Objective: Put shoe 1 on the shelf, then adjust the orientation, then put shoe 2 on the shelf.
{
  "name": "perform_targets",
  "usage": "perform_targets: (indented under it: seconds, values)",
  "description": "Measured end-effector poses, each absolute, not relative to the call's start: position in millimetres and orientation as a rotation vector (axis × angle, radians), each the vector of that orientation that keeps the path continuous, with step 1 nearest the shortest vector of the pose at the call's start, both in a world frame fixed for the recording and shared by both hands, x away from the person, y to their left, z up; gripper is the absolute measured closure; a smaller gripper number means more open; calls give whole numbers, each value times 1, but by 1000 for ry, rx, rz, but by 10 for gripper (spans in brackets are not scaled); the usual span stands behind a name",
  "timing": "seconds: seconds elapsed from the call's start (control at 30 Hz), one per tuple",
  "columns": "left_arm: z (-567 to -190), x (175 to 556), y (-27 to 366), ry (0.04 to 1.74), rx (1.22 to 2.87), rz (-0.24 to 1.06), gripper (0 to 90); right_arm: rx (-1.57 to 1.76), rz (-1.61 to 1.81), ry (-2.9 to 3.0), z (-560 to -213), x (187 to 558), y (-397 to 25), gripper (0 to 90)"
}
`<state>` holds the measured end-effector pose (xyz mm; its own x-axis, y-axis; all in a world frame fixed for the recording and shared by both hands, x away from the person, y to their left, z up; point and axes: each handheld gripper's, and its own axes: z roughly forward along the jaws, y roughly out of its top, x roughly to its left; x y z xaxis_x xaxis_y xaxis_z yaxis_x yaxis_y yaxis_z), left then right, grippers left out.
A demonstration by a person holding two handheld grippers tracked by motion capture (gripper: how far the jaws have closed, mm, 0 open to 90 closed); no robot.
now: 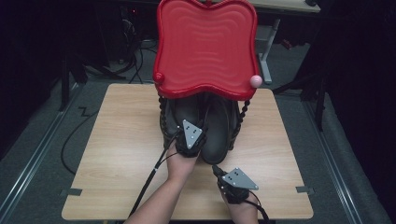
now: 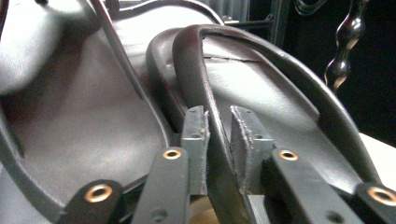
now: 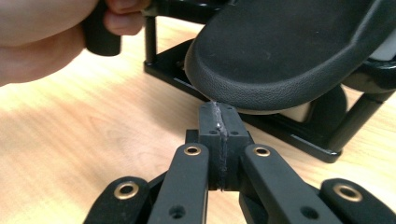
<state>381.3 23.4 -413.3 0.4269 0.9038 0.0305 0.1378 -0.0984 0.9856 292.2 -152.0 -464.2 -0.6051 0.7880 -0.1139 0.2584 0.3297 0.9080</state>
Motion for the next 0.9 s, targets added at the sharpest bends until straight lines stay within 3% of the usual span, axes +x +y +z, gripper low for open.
perform_targets:
  seconds: [0.37, 0.9]
  values:
    - [-415, 357, 40, 874, 1578, 807, 595, 939, 1267, 2016, -457, 313, -153, 898]
    - [-467, 321, 107, 1006, 1680, 724, 527, 933, 1240, 1992, -450, 335, -152, 898]
